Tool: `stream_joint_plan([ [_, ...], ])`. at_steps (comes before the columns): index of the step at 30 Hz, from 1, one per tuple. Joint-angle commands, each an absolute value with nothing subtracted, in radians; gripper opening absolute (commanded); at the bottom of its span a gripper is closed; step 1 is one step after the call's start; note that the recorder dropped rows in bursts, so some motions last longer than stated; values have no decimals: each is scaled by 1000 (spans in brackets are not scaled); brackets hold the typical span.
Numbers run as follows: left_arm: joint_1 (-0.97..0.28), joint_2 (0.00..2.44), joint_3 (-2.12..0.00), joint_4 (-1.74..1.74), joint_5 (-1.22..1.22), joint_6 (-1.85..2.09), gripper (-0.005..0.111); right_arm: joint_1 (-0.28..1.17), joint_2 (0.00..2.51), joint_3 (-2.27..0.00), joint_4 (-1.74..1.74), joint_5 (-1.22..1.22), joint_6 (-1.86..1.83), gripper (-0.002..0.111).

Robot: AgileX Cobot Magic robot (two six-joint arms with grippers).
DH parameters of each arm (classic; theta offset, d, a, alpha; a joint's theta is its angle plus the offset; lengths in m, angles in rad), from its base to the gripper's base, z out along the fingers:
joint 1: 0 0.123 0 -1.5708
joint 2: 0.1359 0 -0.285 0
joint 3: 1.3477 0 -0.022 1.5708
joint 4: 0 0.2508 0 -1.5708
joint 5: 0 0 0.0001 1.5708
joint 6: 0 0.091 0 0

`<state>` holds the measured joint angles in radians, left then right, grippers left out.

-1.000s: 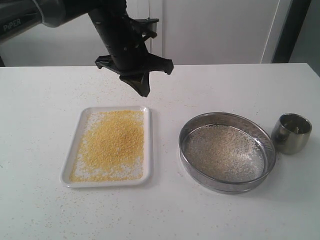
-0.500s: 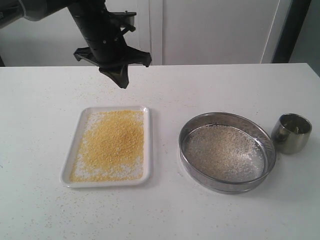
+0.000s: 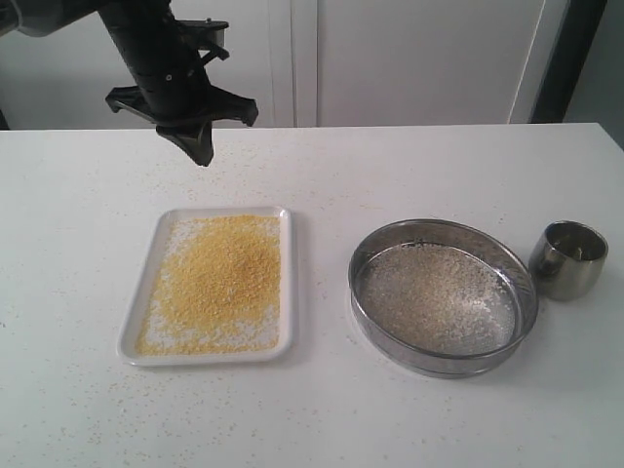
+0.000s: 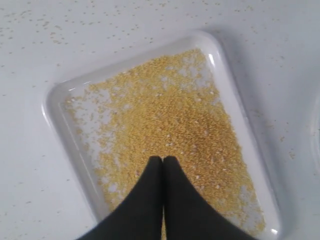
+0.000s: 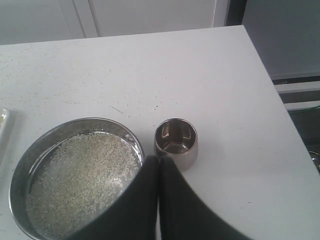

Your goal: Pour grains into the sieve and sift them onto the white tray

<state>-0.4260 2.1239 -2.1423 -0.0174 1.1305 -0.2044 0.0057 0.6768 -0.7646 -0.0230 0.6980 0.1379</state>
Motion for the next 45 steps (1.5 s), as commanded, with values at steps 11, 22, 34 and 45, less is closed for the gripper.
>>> stream_joint_plan([
  [11, -347, 2031, -1967, 20, 1221, -229, 0, 0, 669, -767, -26, 687, 142, 0],
  [22, -298, 1959, -1786, 24, 1136, -204, 0, 0, 669, -767, -26, 686, 142, 0],
  [34, -200, 1844, -1601, -51, 1043, -177, 0, 0, 669, -767, -26, 686, 142, 0],
  [45, -125, 1699, -1497, -67, 1031, -127, 0, 0, 669, -767, -26, 686, 142, 0],
])
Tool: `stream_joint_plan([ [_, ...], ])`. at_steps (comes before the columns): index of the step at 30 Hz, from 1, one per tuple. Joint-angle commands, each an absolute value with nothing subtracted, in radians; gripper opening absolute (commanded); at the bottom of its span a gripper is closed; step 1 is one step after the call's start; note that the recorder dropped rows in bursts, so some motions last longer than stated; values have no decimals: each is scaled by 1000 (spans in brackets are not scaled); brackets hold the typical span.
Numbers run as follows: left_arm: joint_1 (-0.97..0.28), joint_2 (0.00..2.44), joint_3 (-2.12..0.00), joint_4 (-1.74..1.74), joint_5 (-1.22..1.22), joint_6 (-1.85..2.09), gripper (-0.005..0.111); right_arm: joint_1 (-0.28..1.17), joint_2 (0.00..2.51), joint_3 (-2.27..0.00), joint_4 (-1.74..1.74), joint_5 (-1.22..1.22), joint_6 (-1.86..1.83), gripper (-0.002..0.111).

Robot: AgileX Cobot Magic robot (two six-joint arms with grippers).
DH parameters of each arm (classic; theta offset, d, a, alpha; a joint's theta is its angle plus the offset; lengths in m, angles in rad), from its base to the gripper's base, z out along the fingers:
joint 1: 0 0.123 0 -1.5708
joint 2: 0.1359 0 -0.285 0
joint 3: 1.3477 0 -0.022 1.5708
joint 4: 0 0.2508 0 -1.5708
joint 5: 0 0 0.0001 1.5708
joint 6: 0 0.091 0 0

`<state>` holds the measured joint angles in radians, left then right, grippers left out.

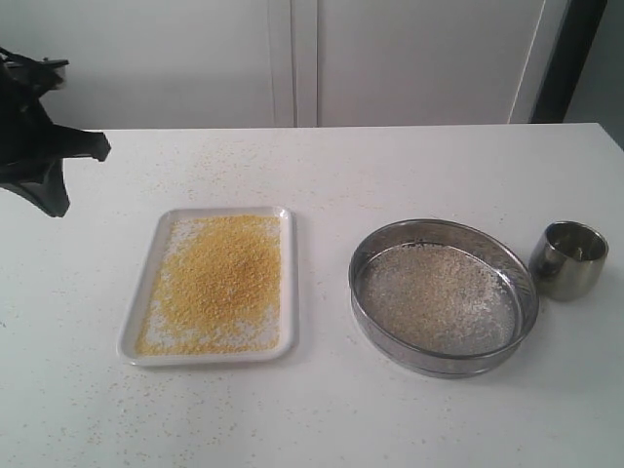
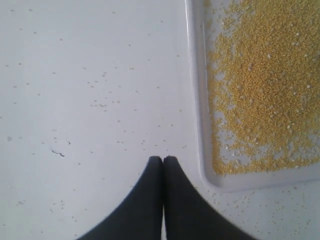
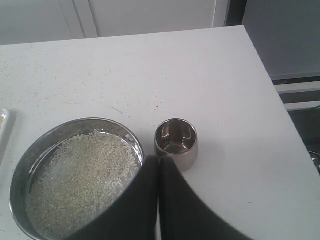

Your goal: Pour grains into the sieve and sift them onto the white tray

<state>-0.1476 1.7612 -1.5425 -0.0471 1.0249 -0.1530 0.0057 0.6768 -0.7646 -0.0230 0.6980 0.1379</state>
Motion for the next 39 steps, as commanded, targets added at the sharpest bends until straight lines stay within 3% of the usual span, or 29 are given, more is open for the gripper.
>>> stream_joint_plan([
  [1, -118, 1686, -1483, -69, 1026, -127, 0, 0, 669, -767, -26, 686, 142, 0],
  [26, -93, 1193, -1068, -95, 883, -73, 0, 0, 669, -767, -26, 686, 158, 0],
  [39, -93, 1116, -1041, -93, 923, -46, 0, 0, 669, -767, -26, 688, 158, 0],
])
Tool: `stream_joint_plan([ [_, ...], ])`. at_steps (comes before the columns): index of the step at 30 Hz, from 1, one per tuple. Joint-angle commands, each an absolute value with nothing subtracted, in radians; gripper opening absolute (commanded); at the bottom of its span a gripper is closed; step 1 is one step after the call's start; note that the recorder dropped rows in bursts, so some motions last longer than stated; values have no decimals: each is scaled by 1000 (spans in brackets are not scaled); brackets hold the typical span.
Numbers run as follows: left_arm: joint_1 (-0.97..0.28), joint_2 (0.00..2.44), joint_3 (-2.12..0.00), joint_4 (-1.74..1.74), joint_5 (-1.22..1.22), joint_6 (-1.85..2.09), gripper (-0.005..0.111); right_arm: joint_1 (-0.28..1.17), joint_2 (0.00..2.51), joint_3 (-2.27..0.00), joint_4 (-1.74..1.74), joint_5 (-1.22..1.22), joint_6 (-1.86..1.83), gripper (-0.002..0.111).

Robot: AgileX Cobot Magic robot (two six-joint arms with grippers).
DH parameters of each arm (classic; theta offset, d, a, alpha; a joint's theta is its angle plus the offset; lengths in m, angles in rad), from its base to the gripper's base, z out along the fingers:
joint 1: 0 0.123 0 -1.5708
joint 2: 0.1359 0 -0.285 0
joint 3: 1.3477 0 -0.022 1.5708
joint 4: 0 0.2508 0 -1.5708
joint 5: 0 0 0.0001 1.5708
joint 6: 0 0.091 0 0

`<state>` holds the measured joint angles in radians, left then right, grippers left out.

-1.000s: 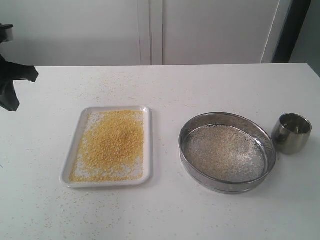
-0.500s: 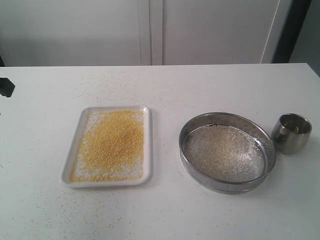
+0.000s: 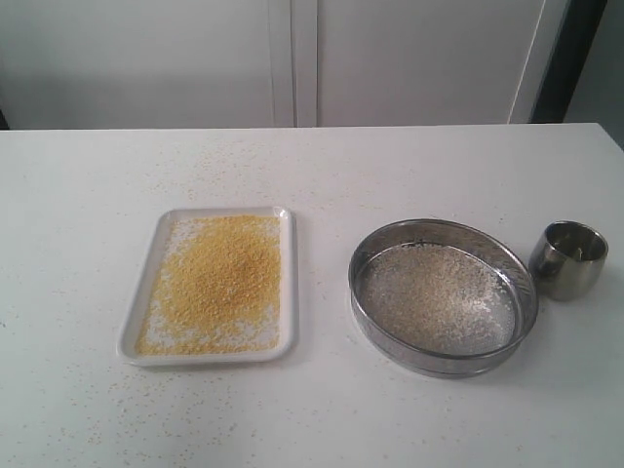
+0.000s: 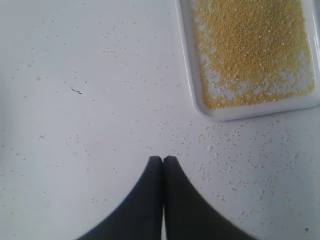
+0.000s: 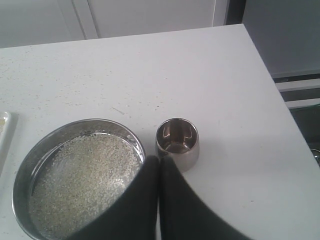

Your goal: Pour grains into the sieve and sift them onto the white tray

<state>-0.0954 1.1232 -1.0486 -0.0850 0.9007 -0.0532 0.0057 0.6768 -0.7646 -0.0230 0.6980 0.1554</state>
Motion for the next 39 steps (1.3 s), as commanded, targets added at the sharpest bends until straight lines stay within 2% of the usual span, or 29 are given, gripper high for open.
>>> stream_joint_plan([
  [1, -93, 1116, -1041, -93, 915, -46, 0, 0, 669, -767, -26, 688, 158, 0],
  [28, -70, 1107, -1041, -74, 882, -46, 0, 0, 669, -767, -26, 688, 158, 0],
  [31, -17, 1068, -1041, -90, 882, -48, 0, 0, 669, -767, -26, 688, 158, 0],
  [39, -13, 891, -982, -90, 804, -48, 0, 0, 669, -767, -26, 688, 158, 0],
])
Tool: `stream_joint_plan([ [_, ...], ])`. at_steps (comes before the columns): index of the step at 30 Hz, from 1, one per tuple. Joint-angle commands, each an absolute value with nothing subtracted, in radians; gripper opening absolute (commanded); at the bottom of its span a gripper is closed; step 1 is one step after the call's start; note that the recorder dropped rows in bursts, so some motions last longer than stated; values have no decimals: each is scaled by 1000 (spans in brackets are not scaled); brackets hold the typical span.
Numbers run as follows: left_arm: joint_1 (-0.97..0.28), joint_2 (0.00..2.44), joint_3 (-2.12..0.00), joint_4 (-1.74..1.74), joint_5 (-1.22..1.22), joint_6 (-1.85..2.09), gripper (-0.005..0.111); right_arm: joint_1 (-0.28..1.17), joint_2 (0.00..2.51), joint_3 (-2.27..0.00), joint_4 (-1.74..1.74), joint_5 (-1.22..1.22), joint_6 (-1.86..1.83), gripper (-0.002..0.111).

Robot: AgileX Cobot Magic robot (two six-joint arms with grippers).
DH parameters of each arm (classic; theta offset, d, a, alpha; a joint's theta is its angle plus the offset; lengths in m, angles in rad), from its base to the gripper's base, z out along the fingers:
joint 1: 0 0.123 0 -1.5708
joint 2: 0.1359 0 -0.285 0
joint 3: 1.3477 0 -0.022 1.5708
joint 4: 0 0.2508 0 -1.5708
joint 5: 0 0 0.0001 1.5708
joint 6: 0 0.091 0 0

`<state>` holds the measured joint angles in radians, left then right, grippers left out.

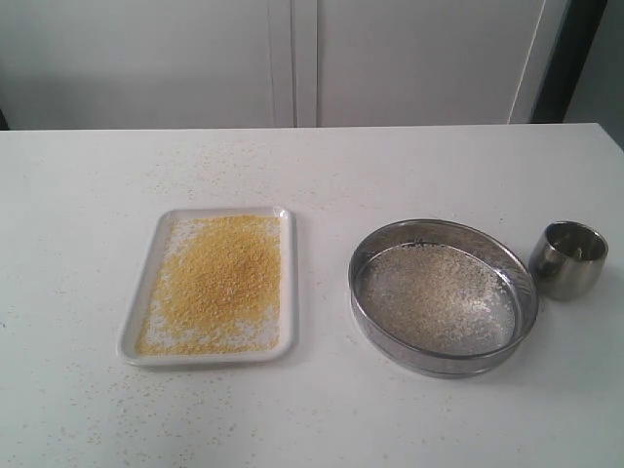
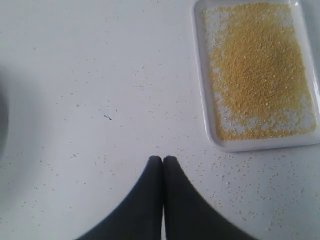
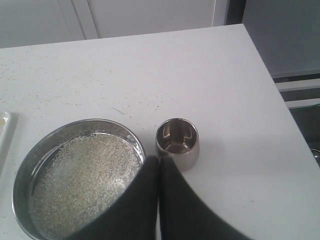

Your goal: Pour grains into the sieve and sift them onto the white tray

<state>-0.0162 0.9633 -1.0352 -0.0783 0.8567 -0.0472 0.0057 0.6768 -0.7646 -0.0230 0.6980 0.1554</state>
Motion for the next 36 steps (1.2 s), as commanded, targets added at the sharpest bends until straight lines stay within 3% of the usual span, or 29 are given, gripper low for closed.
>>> stream_joint_plan([
  [1, -13, 866, -960, -90, 786, -48, 0, 0, 669, -767, -26, 688, 158, 0],
  [22, -13, 539, -588, -81, 600, -44, 0, 0, 669, -767, -26, 688, 158, 0],
  [36, -13, 378, -461, -64, 593, -44, 0, 0, 669, -767, -26, 686, 158, 0],
])
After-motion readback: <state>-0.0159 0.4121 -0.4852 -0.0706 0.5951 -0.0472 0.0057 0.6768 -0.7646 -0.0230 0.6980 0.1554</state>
